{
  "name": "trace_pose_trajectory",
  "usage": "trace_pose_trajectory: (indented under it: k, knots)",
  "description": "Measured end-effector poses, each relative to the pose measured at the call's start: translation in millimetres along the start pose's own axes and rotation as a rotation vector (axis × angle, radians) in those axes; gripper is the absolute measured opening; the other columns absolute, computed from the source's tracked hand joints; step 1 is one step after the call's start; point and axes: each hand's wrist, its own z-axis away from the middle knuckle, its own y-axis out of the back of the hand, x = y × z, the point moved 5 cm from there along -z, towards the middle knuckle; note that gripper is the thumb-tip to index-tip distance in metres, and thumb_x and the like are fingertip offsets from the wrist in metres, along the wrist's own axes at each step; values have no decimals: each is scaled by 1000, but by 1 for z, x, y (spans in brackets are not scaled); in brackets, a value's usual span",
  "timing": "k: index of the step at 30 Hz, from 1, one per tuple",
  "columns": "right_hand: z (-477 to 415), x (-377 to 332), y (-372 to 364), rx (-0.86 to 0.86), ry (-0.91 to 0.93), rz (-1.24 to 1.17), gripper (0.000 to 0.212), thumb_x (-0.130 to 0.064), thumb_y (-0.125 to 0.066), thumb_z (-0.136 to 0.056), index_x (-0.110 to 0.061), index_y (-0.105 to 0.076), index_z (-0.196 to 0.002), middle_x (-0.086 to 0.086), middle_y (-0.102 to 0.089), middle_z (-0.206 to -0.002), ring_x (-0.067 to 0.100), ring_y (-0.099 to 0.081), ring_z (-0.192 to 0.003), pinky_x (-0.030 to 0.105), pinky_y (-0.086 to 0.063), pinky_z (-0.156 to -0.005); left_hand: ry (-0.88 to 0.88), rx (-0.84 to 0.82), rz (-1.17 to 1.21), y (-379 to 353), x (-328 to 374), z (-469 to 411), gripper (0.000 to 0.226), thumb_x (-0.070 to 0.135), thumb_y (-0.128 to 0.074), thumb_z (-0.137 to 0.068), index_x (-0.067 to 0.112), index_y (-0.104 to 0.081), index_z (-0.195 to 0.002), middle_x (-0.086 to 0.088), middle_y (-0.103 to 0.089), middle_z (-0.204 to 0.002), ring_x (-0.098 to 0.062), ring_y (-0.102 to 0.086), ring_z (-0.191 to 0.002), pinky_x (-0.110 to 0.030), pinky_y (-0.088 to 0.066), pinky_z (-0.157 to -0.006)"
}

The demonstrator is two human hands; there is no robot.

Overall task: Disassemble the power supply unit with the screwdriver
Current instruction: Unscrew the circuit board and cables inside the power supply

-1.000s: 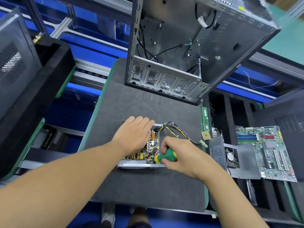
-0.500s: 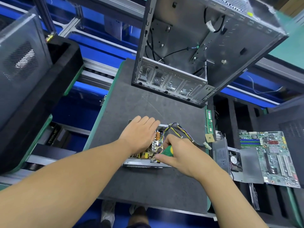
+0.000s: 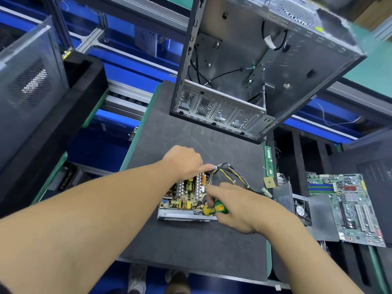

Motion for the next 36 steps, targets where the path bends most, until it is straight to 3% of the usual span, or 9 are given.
trace_pose_trajectory:
  k: [2, 6, 12, 17, 20, 24, 27, 30, 36]
  knots:
    - [-2, 0, 1, 1, -48, 0, 14, -30, -51, -91, -27, -43, -102, 0, -50, -108, 24, -47, -100, 42, -46, -88, 49, -12, 74, -6, -2, 1, 75, 76, -6, -92, 24, -52, -63, 3, -53, -67, -24, -54, -69, -33, -36, -55]
    - [-2, -1, 6, 63, -164, 60, 17, -29, -32, -103, -13, -38, -107, 10, -36, -95, 29, -43, -74, 38, -34, -54, 138, -31, 199, -9, -5, 0, 78, 81, -14, -88, 22, -55, -60, 2, -57, -70, -19, -52, -62, -31, -38, -55]
    - [-2, -2, 4, -18, -130, 56, 26, -39, -43, -100, -15, -34, -106, 9, -54, -105, 32, -53, -90, 40, -42, -74, 130, -216, 313, -13, -8, -4, 74, 86, -15, -85, 26, -56, -72, 1, -60, -89, -29, -60, -93, -42, -49, -81]
    - [-5, -7, 1, -55, -5, 28, 24, -22, -56, -90, -28, -40, -107, -3, -44, -116, 23, -50, -101, 41, -46, -89, 111, -254, 317, -12, -7, -2, 75, 84, -14, -86, 24, -57, -75, -1, -61, -95, -31, -60, -99, -47, -49, -89]
    - [-8, -11, -6, -107, -32, 3, 26, -25, -57, -88, -33, -39, -104, -5, -43, -111, 23, -49, -92, 41, -47, -85, 120, -266, 325, -11, -8, -1, 76, 85, -13, -85, 25, -59, -80, -1, -60, -95, -31, -59, -99, -47, -49, -89]
    - [-5, 2, 6, -37, -276, 31, 52, -70, -38, -91, -22, -35, -110, 6, -54, -113, 16, -53, -61, 31, -38, -53, 119, -283, 339, -11, -7, -1, 80, 87, -12, -83, 25, -62, -86, 0, -60, -95, -31, -59, -97, -48, -49, -87]
    - [-7, 3, 6, 42, -274, 78, 46, -57, -26, -100, -13, -37, -109, 12, -58, -107, 31, -60, -87, 37, -42, -66, 117, -296, 344, -11, -8, 0, 79, 87, -11, -83, 26, -60, -82, 1, -60, -93, -30, -59, -96, -49, -49, -88]
    - [-8, -1, 0, 23, -239, 24, 29, -46, -34, -102, -17, -31, -97, 7, -49, -93, 31, -51, -88, 40, -40, -72, 113, -298, 347, -12, -9, 0, 77, 86, -11, -84, 24, -57, -76, 2, -59, -90, -30, -59, -94, -48, -49, -88]
    - [-4, -3, -2, -52, -102, 148, 25, -38, -44, -100, -28, -22, -94, 2, -45, -98, 32, -50, -90, 40, -43, -74, 102, -289, 354, -10, -9, 1, 79, 84, -12, -86, 23, -61, -80, 3, -57, -86, -29, -58, -90, -43, -47, -77]
